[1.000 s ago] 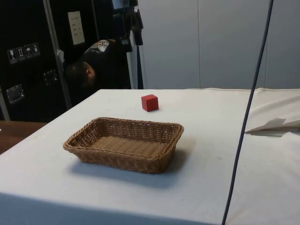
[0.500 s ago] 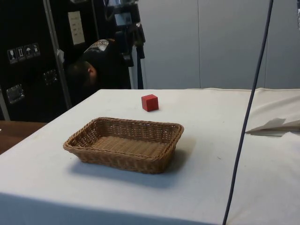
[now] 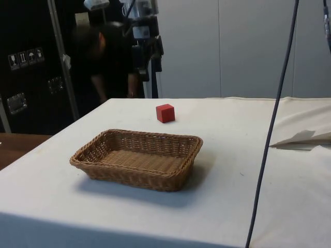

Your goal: Pick up the cube and place it into the basket.

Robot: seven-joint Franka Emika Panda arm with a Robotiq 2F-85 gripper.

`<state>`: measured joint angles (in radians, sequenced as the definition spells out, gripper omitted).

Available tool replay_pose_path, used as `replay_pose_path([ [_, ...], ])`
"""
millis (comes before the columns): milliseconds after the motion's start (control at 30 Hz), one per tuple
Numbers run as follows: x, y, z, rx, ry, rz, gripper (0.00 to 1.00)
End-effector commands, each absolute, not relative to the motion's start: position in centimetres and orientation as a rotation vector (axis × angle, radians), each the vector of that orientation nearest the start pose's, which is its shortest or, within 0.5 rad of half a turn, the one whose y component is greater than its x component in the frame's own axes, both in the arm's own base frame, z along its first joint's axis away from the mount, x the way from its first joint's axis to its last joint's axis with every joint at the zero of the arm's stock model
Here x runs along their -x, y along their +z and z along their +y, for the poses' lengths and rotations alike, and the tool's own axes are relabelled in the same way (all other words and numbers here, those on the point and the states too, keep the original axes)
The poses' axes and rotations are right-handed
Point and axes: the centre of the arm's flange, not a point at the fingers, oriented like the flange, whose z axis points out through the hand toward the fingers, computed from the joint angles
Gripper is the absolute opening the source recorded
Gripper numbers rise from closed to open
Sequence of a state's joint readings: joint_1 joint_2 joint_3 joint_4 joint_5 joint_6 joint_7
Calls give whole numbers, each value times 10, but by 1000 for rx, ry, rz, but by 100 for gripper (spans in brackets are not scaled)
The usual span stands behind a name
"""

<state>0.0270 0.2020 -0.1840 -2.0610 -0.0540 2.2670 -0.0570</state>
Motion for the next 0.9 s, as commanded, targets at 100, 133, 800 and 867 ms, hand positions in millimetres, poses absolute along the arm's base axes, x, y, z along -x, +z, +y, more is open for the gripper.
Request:
replay_pose_path([
  [100,-574,333,-98,3231,-25,119,100],
  [133,-574,331,-100,3232,-31,126,100],
  [800,-573,291,-134,3253,-102,260,100],
  [867,-573,286,-138,3256,-114,280,100],
])
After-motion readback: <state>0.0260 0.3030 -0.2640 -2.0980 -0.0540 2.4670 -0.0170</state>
